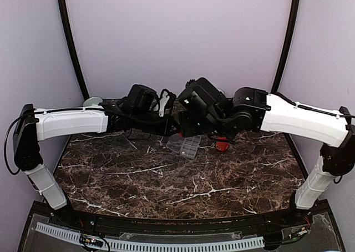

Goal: Sort the pills into containers
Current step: Pass from the right arm to the left

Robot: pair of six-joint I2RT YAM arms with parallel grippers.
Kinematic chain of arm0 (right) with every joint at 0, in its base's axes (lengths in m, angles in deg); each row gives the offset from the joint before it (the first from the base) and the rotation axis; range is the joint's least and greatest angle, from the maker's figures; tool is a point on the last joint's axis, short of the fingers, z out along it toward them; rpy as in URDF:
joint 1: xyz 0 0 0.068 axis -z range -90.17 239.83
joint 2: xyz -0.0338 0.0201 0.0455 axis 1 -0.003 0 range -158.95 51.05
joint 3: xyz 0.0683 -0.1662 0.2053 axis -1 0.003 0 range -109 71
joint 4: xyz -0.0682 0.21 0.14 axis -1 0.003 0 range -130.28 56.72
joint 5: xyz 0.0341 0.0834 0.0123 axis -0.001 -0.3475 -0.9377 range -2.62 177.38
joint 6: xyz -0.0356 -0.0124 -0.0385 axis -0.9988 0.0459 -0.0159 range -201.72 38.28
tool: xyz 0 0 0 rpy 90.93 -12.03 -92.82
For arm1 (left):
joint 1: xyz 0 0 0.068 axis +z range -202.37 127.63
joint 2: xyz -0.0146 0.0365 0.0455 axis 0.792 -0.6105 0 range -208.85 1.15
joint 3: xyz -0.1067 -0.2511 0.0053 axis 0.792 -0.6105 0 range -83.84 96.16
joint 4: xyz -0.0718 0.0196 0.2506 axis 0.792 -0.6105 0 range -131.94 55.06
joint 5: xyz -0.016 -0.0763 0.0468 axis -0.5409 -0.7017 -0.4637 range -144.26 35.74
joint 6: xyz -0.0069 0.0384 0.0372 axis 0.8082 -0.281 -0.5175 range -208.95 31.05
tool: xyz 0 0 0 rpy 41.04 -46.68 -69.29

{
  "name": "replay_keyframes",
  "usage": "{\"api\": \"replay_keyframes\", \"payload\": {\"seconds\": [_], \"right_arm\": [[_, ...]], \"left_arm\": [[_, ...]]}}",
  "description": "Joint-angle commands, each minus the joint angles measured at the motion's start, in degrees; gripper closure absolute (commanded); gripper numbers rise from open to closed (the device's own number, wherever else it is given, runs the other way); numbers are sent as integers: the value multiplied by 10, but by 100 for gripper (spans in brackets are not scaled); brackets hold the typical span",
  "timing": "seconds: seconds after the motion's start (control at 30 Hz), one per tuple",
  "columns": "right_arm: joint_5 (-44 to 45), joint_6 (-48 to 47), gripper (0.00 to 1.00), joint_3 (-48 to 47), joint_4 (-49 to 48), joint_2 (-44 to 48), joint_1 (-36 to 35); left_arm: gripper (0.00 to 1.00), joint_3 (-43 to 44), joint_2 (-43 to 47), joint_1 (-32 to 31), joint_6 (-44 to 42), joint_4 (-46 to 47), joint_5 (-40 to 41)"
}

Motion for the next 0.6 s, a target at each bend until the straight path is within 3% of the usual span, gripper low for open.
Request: {"api": "replay_keyframes", "payload": {"seconds": [0.0,0.2,0.57], "right_arm": [[-24,9,36,79,-118,63,-3],[-47,37,29,195,-204,148,17],[-216,104,26,422,-450,305,124]], "left_arm": [[100,-5,7,2,-2,33,-30],[100,-13,3,16,25,82,-95],[100,-25,-21,35,77,212,-276]]}}
